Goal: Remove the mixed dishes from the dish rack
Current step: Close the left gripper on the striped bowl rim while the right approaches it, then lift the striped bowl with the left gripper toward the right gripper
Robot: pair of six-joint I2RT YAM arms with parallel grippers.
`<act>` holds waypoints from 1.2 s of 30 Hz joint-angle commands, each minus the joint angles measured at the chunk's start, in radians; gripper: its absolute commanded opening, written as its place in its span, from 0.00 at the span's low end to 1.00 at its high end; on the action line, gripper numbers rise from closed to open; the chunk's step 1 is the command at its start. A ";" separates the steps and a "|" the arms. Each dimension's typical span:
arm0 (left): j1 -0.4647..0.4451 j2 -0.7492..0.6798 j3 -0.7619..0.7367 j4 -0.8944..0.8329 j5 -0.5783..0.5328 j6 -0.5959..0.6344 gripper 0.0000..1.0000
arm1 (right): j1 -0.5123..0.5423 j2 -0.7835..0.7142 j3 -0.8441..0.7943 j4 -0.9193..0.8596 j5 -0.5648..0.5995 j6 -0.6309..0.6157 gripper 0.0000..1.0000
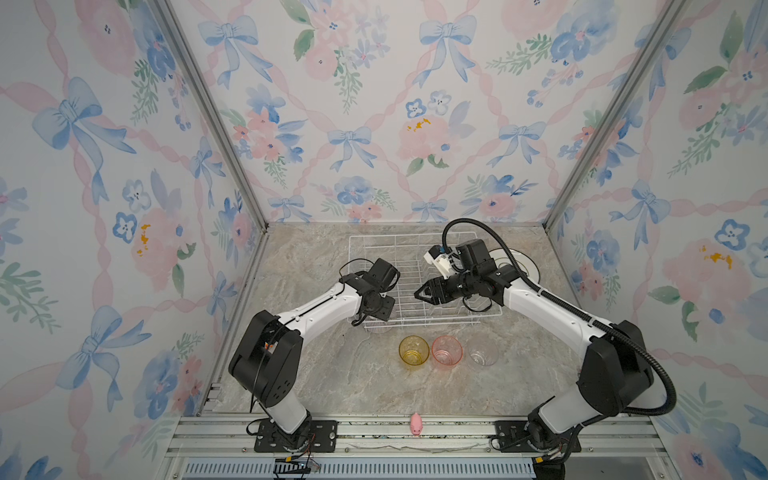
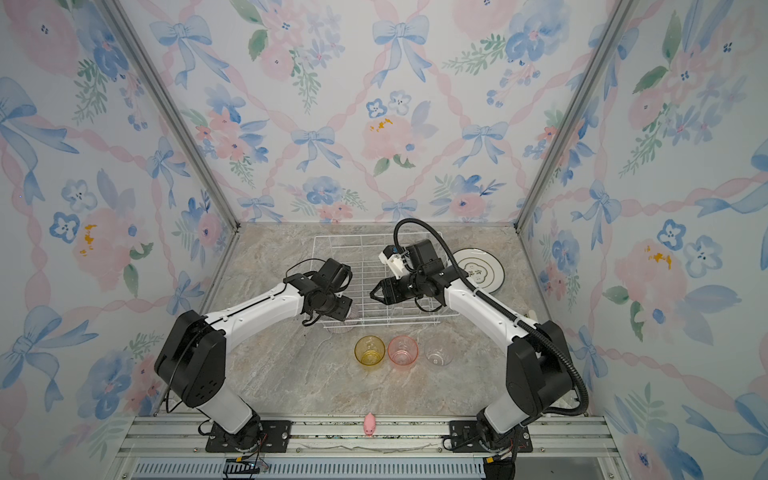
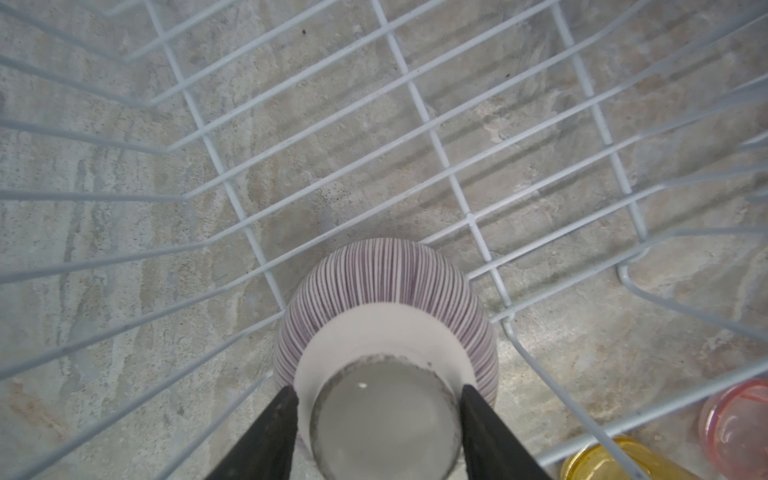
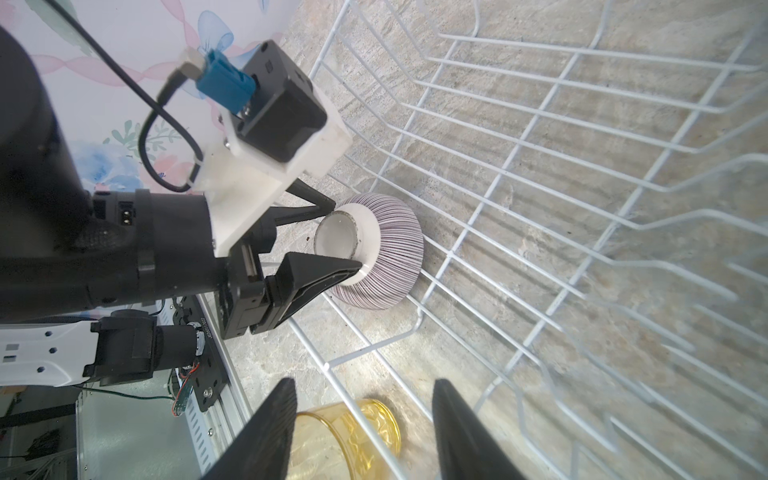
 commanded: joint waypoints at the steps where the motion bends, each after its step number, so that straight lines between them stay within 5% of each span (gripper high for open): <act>1: -0.013 0.033 0.010 -0.084 -0.015 0.014 0.59 | 0.001 0.014 0.027 0.000 -0.016 0.007 0.55; 14: -0.019 0.048 0.029 -0.093 -0.017 0.022 0.42 | -0.004 0.053 0.038 -0.010 -0.033 0.013 0.55; 23: -0.012 0.023 0.089 -0.088 -0.016 0.042 0.40 | -0.003 0.133 0.074 -0.029 -0.078 0.026 0.55; 36: 0.084 -0.063 0.061 0.062 0.179 0.058 0.39 | -0.020 0.186 0.054 0.051 -0.173 0.079 0.55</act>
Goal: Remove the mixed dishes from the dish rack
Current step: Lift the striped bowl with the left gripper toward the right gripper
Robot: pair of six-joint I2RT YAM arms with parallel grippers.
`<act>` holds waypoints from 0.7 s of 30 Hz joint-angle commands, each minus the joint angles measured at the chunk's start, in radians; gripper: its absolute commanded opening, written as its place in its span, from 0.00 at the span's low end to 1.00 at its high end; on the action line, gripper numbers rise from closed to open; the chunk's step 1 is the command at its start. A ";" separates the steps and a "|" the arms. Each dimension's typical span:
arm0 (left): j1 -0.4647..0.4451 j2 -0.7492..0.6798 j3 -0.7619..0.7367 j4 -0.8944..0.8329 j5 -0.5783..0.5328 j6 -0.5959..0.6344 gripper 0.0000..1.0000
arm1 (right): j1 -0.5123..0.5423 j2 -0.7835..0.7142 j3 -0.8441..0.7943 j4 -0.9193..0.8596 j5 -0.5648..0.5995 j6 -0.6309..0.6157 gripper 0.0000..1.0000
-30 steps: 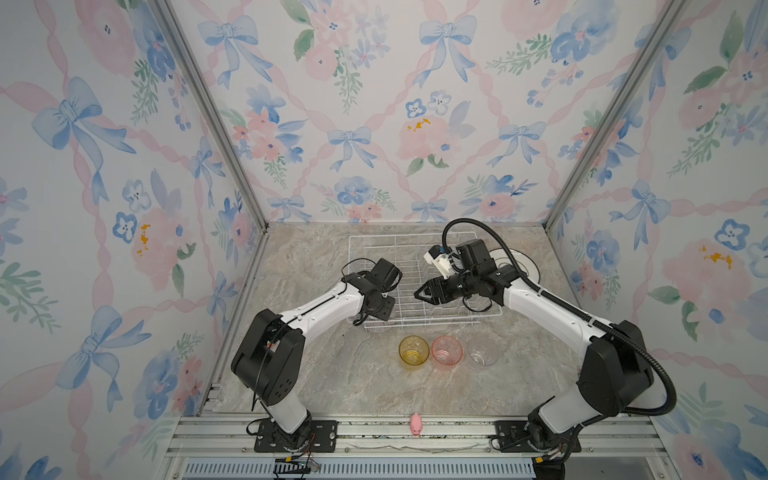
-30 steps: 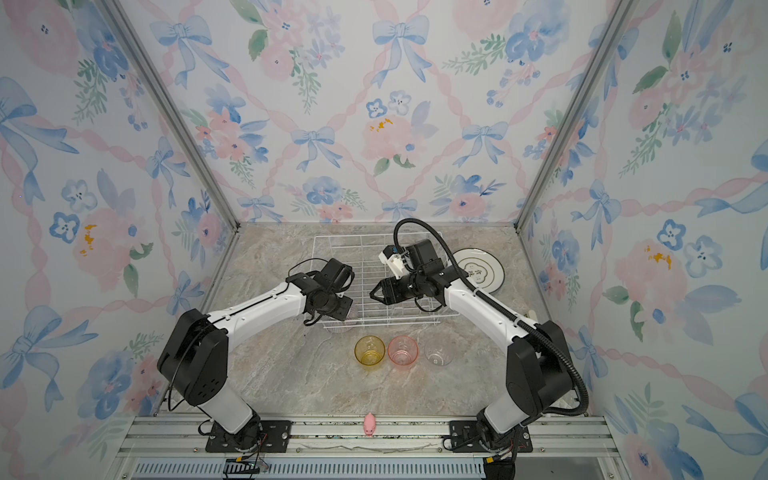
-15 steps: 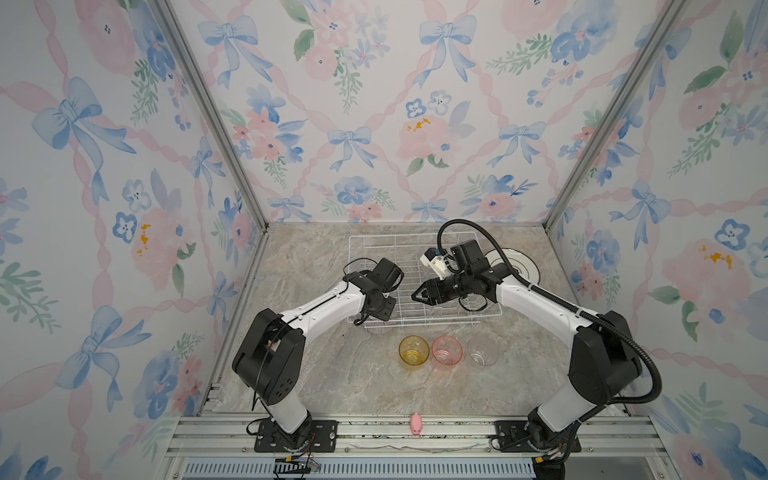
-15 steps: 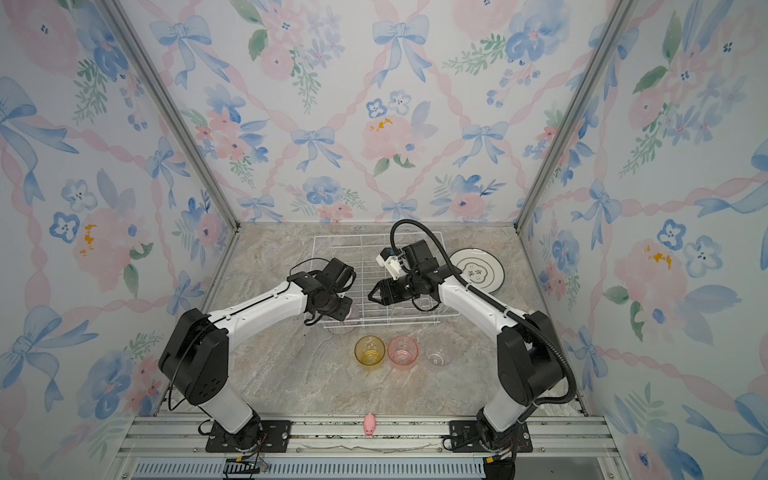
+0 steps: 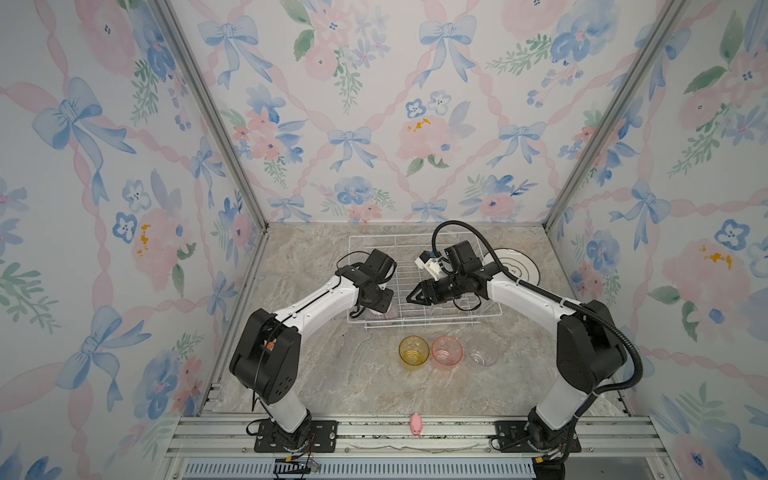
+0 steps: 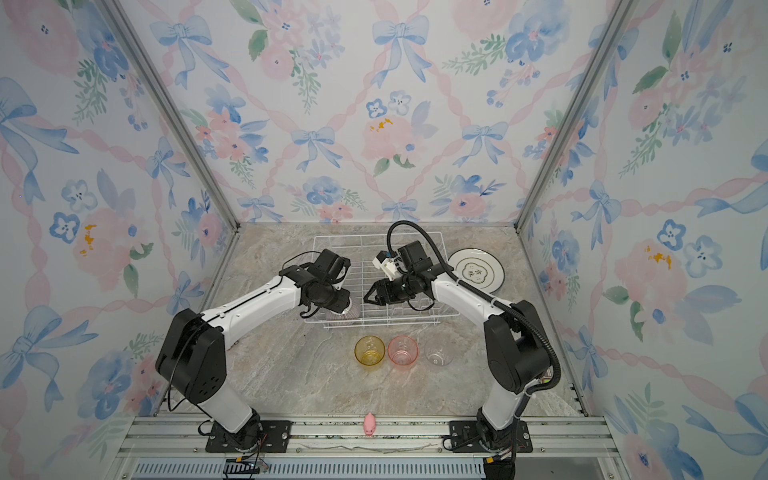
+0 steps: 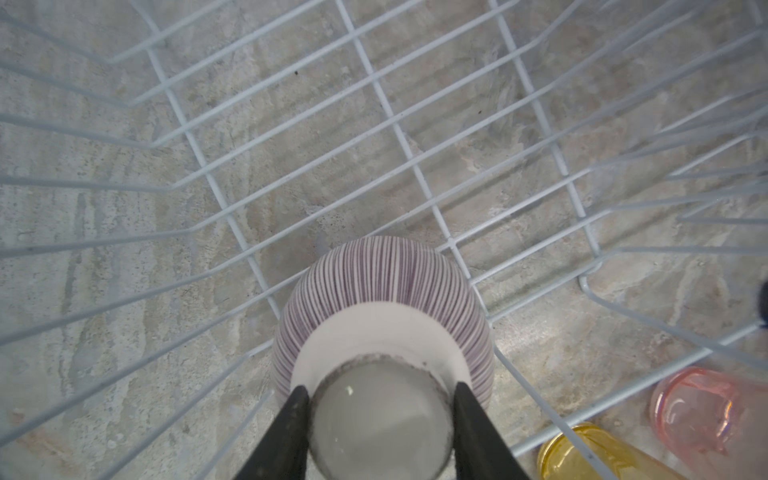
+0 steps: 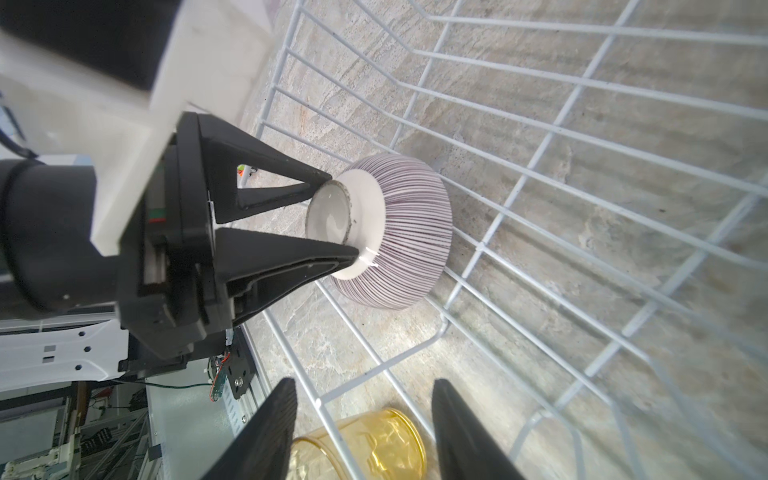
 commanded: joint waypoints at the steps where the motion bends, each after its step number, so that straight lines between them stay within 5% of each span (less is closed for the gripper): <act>1: 0.032 -0.072 -0.020 0.094 0.098 0.010 0.39 | -0.018 0.022 0.001 0.037 -0.043 0.025 0.55; 21: 0.176 -0.153 -0.174 0.406 0.461 -0.068 0.38 | -0.021 0.080 -0.049 0.156 -0.147 0.107 0.55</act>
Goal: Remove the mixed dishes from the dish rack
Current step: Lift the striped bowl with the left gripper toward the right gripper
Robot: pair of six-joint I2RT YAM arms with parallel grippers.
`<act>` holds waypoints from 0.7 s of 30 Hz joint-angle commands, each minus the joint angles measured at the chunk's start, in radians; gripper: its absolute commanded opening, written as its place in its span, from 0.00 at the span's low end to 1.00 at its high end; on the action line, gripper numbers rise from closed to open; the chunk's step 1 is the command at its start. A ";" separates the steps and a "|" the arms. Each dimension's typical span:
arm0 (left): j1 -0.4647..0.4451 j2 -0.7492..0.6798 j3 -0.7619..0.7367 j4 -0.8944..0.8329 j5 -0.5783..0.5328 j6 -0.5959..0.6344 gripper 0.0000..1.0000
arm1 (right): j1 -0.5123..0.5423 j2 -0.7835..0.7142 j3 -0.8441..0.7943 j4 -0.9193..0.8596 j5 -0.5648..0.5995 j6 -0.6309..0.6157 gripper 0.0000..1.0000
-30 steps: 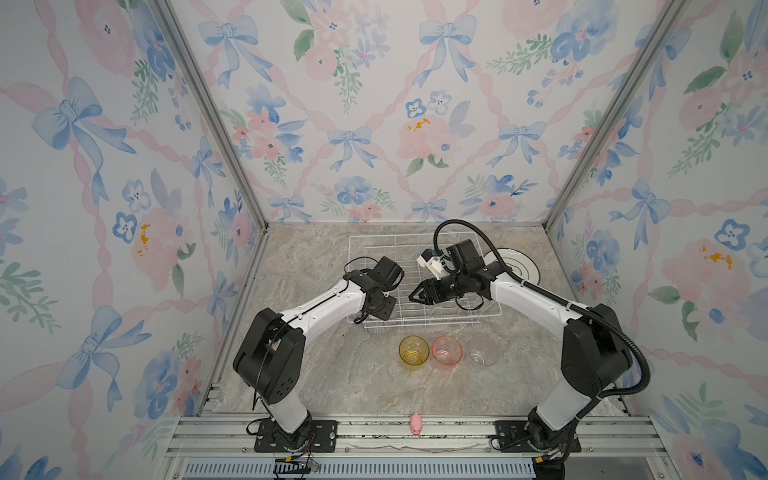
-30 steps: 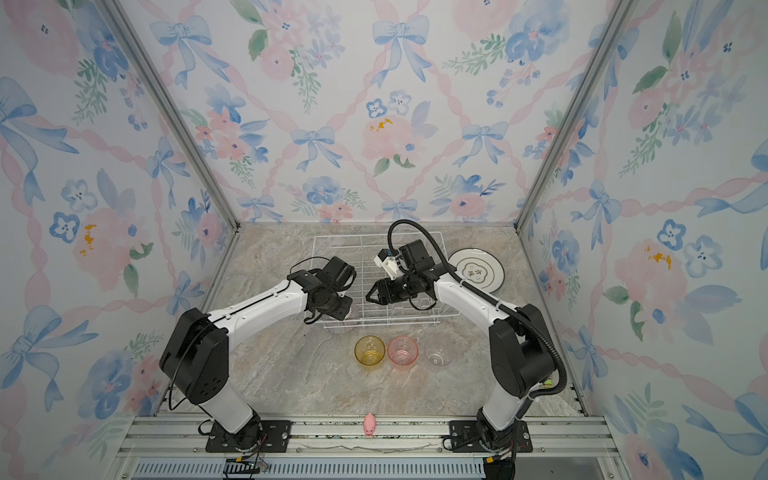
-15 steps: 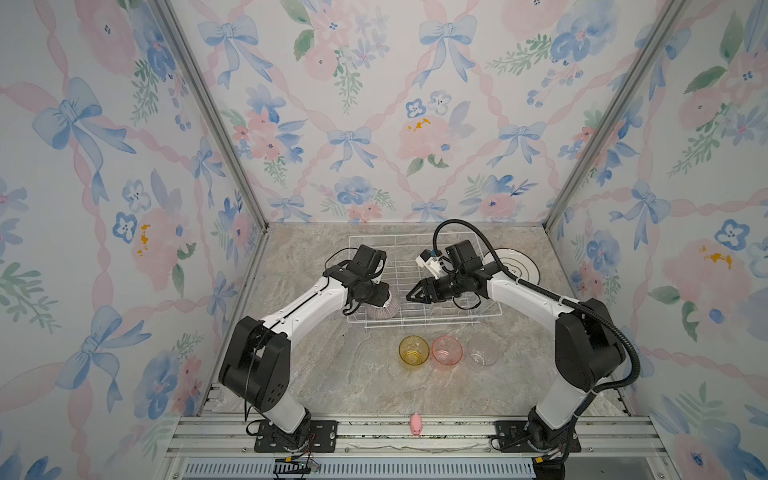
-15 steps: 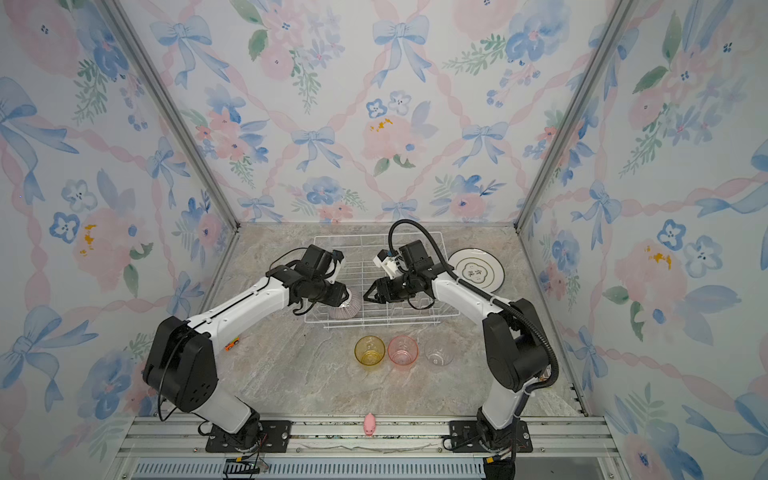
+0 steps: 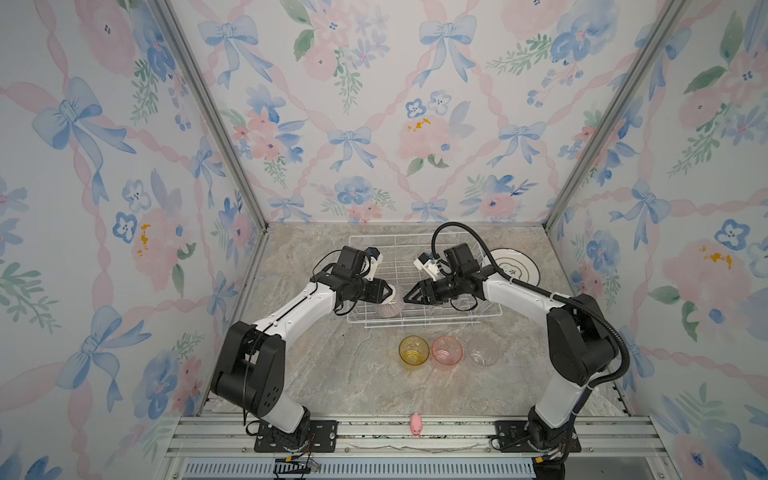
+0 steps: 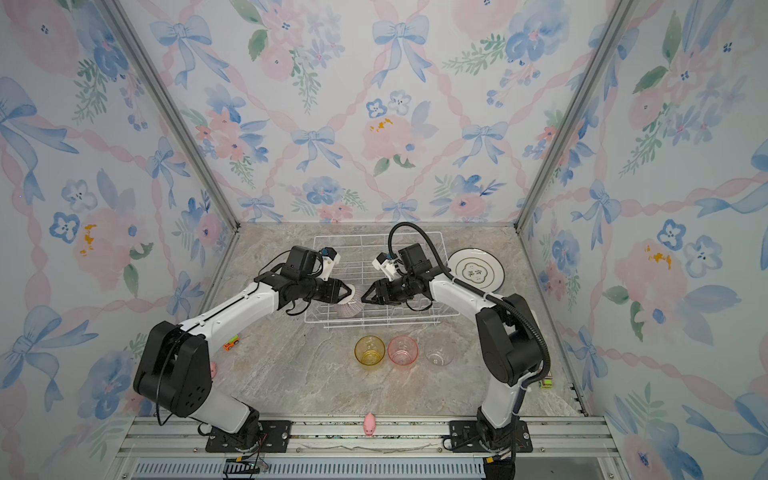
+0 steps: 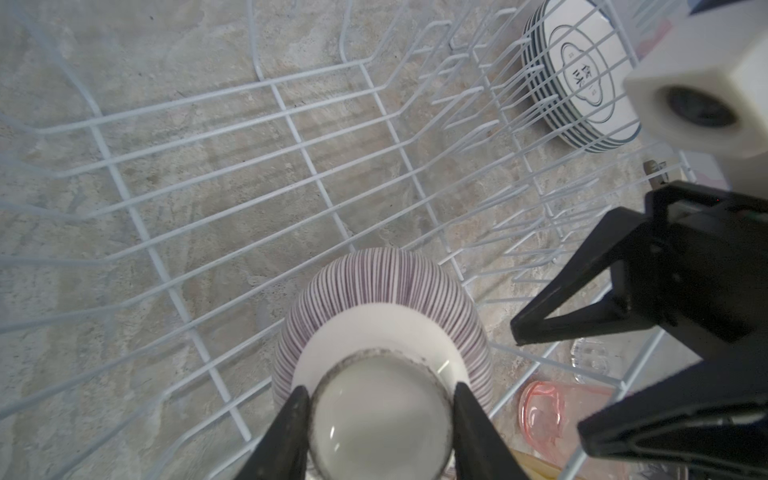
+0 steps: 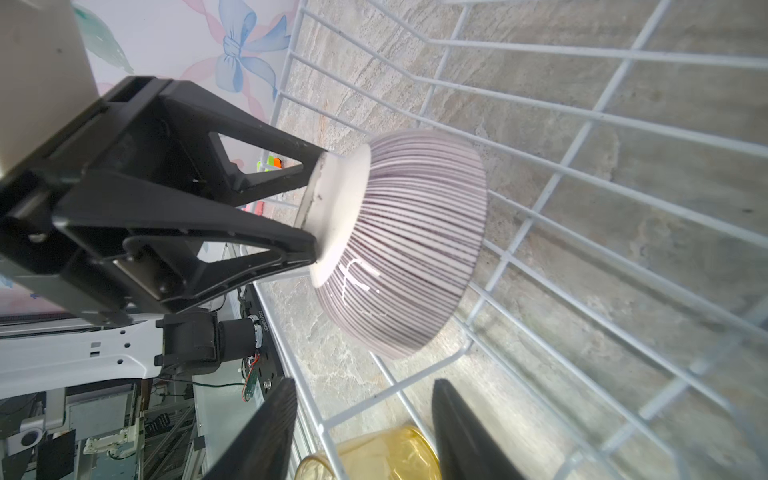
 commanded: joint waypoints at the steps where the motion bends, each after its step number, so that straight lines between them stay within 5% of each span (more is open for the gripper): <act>1: 0.025 -0.052 -0.021 0.118 0.092 -0.034 0.38 | -0.005 0.024 -0.019 0.046 -0.039 0.030 0.55; 7: 0.047 -0.062 -0.063 0.210 0.169 -0.075 0.38 | -0.006 0.019 -0.041 0.089 -0.054 0.051 0.55; 21: 0.057 -0.039 -0.091 0.327 0.239 -0.131 0.37 | -0.009 -0.030 -0.171 0.557 -0.131 0.329 0.53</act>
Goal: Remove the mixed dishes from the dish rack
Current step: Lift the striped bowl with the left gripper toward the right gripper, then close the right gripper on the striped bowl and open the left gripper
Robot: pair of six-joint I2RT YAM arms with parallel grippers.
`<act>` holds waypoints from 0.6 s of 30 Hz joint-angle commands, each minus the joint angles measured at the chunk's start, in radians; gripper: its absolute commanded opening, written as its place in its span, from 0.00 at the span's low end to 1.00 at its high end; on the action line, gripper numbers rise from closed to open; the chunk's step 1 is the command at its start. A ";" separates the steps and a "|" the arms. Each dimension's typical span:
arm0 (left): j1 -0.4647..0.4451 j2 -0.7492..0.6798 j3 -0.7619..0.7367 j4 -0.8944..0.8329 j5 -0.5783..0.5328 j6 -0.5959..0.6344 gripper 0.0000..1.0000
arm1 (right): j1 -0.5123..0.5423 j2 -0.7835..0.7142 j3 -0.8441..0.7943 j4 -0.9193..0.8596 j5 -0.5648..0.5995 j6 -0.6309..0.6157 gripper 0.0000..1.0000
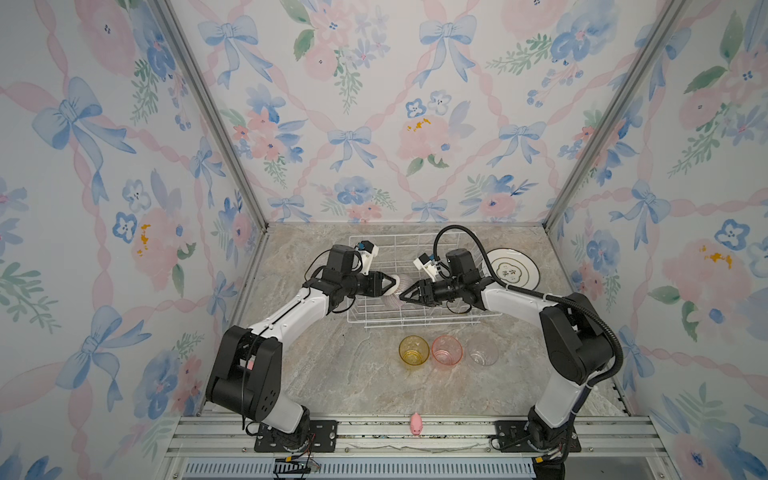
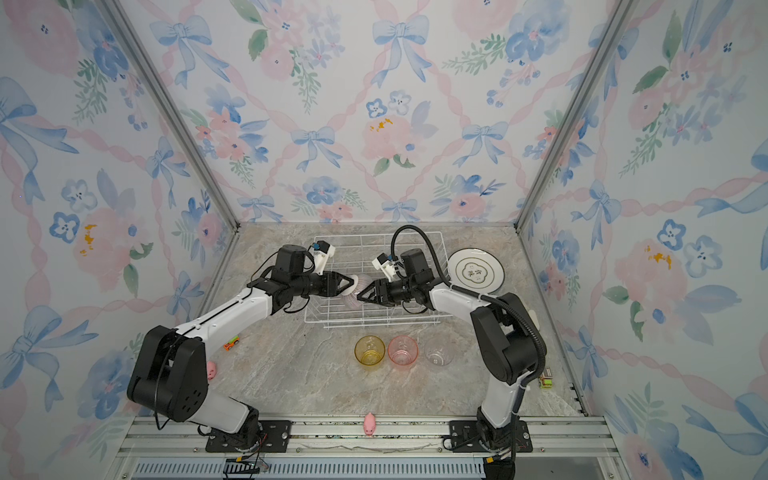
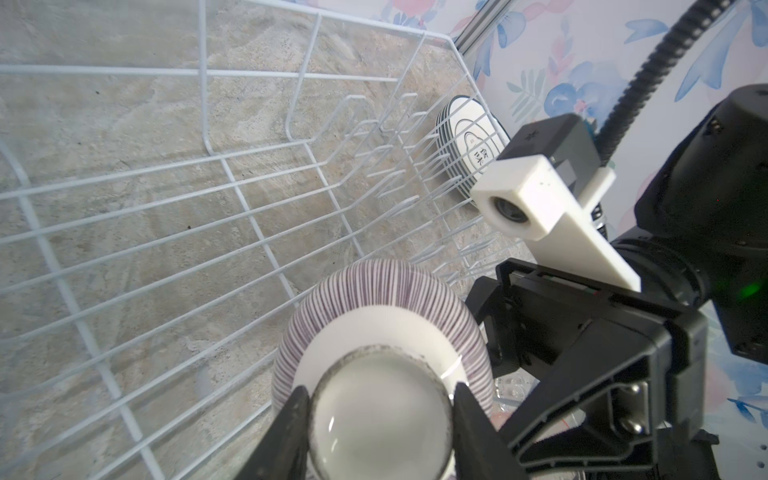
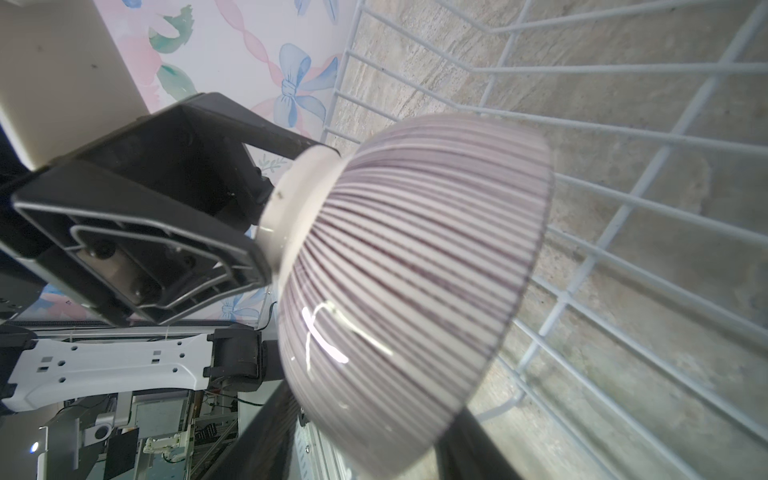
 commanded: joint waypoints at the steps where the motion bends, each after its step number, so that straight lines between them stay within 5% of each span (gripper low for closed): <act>1: 0.005 -0.006 -0.007 0.083 0.052 -0.024 0.37 | -0.009 -0.038 -0.039 0.200 -0.030 0.120 0.53; 11: 0.006 0.008 -0.009 0.108 0.065 -0.037 0.36 | -0.021 -0.027 -0.095 0.587 -0.050 0.357 0.44; 18: 0.011 0.015 -0.006 0.115 0.071 -0.041 0.36 | -0.025 -0.002 -0.106 0.745 -0.070 0.465 0.25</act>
